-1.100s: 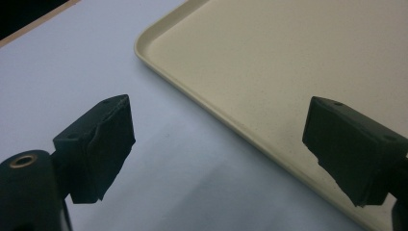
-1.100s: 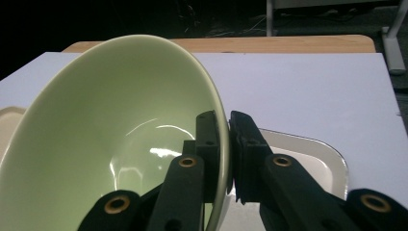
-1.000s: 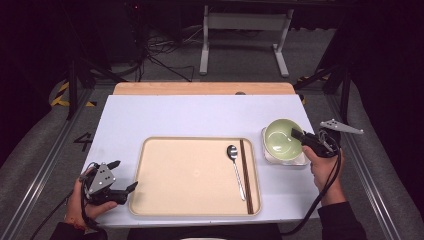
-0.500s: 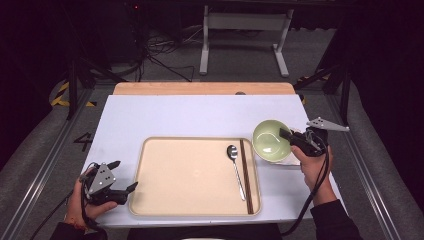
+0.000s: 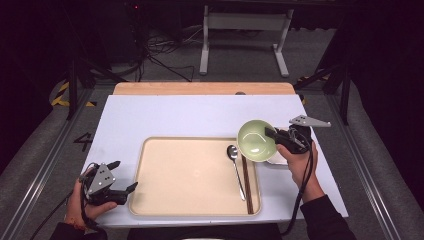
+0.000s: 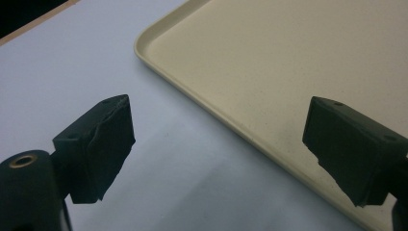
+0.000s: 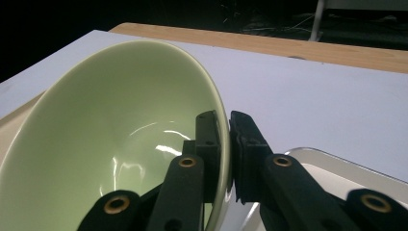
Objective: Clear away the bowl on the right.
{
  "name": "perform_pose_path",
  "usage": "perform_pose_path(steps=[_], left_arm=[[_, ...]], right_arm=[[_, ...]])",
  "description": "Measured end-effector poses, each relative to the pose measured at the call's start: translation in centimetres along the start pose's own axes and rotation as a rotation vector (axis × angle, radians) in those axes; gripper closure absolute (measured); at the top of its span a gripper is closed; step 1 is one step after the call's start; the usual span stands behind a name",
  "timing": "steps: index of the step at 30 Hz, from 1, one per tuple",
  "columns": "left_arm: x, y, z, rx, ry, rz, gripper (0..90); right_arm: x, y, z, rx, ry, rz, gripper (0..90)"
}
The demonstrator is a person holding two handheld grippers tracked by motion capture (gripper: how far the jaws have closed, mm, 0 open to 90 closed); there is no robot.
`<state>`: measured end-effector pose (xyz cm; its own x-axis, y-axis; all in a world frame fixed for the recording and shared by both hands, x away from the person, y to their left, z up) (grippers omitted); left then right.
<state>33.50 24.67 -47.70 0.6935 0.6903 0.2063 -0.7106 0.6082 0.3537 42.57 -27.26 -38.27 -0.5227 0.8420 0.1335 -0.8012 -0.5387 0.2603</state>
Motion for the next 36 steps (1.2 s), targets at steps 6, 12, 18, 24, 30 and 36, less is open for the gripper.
perform_pose_path(steps=[6, 12, 18, 24, 30, 36], left_arm=[[0.0, 0.0, 0.0, -0.001, 0.001, -0.001, 11.7], [0.0, 0.0, 0.0, -0.004, 0.005, 0.001, 11.7], [0.0, 0.0, 0.0, -0.007, 0.007, 0.008, 11.1], [0.1, 0.0, -0.1, -0.006, 0.011, 0.007, 11.1], [0.0, 0.0, -0.1, -0.006, 0.013, 0.003, 11.2], [0.0, 0.2, -0.1, -0.009, 0.01, 0.006, 11.3]], right_arm=[[1.4, -1.7, 0.0, 0.022, 0.015, 0.034, 83.3], [2.6, -3.2, -0.2, 0.041, 0.03, 0.061, 83.2], [3.4, -4.4, -0.4, 0.054, 0.023, 0.085, 83.2], [4.9, -6.5, -0.8, 0.088, 0.042, 0.111, 83.0], [6.0, -8.3, -1.3, 0.127, 0.062, 0.128, 82.8], [7.1, -10.2, -1.8, 0.152, 0.064, 0.152, 82.8]])
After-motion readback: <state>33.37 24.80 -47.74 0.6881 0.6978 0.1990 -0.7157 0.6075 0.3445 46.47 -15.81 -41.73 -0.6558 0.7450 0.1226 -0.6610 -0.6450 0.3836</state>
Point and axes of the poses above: each handheld gripper's, and its own axes: y roughly backward along the jaws, z roughly out of its top, x roughly to its left, the point moved 3 cm from there along -y, roughly forward along the jaws, and after that the axes turned 13 degrees about -x, right-handed, at the moved point
